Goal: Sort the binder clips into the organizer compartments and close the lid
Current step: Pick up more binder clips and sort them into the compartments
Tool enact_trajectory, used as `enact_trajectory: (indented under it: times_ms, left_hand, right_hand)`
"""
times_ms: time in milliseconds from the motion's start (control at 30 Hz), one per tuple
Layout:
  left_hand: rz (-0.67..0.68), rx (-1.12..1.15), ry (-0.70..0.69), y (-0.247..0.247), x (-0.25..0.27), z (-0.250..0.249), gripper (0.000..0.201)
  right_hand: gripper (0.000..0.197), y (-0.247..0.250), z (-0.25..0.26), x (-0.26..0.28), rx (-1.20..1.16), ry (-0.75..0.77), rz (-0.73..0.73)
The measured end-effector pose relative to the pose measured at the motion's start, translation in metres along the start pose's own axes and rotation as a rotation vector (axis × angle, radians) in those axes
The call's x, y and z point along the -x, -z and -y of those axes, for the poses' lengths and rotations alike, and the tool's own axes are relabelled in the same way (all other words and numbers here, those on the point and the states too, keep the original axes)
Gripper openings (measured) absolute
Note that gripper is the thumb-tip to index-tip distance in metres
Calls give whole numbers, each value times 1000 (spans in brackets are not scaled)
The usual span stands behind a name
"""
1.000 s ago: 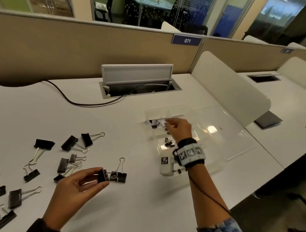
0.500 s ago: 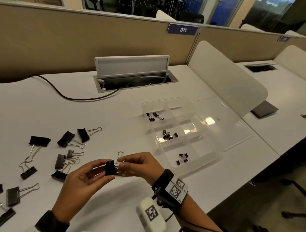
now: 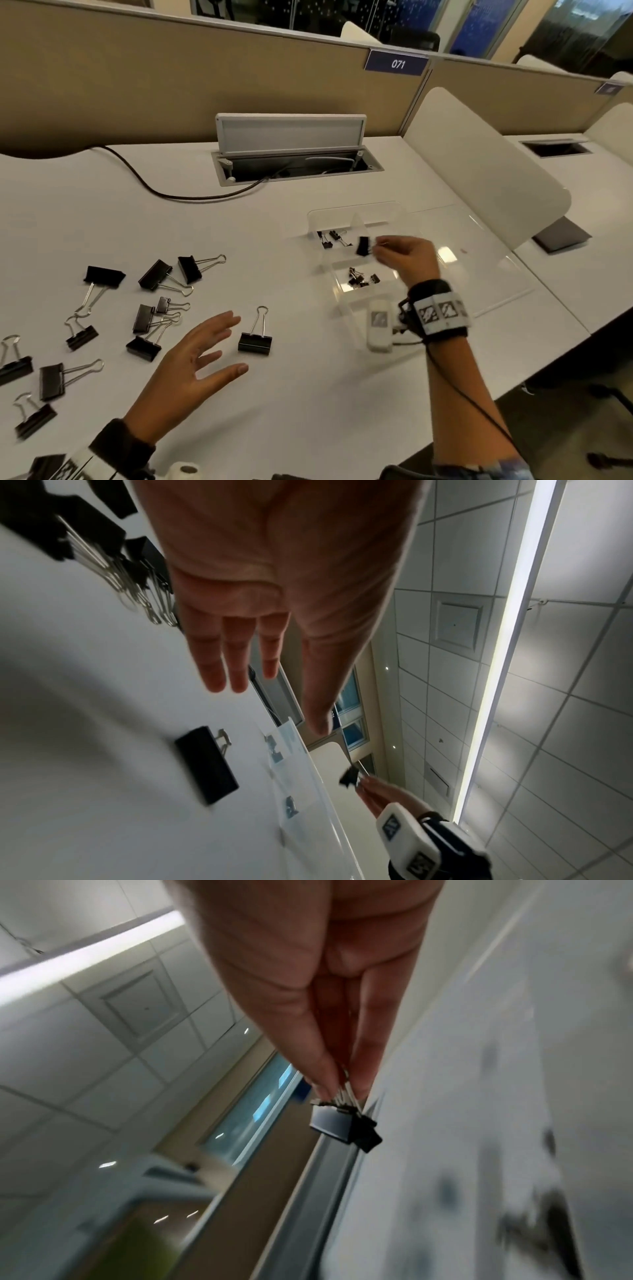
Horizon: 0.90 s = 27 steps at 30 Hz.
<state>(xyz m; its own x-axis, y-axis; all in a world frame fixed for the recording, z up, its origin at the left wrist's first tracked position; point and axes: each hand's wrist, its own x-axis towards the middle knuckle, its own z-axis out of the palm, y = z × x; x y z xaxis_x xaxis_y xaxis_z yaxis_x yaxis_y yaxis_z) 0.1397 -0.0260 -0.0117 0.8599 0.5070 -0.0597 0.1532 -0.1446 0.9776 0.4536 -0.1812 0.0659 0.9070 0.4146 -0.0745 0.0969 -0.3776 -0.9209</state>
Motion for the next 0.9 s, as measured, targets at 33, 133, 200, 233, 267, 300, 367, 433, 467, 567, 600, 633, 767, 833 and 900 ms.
enact_trajectory:
  times_ms: [33,133,200,233,267,300,367,433,467,567,600,633,767,833,900]
  left_hand:
    - [14,-30,12,1,1,2,67]
    - [38,-69,19,2,4,5,63]
    - [53,-77,23,2,6,7,64]
    - [63,-82,30,2,6,7,65]
    - [72,-89,36,2,7,7,66]
    - [78,-97,41,3,8,8,67]
    - [77,-105,54,4,10,9,68]
    - [65,-112,72,6,13,11,64]
    - [61,-118,76,8,14,11,61]
    - [39,-152,89,13,17,13,55]
    - [24,-164,96,15,19,14,52]
    - [5,-175,104,17,21,15,50]
    - [-105,-249,110,28,27,16,38]
    - [-183,-309,111,36,30,18,36]
    - [-260,-394,118,45,34,20,35]
  right_hand:
    - [25,11,-6,-15,71,-20,-74]
    - [24,30,-21,-45,263,-97,-177]
    - [24,34,-26,-56,347,-139,-168]
    - [24,35,-29,-59,391,-149,-161]
    - [24,35,-32,-61,435,-156,-153]
    - [25,35,-35,-63,474,-152,-149]
    - [24,37,-39,-65,553,-142,-153]
    - [22,40,-35,-61,623,-133,-150]
    - [22,40,-31,-57,646,-124,-150]
    - [23,31,-13,-42,650,-39,-131]
    - [23,25,-5,-35,633,1,-115]
    - [23,17,1,-28,614,49,-95]
    - [21,-32,24,4,561,273,40]
    - [19,-67,29,20,543,359,154]
    - [17,-105,28,37,526,416,296]
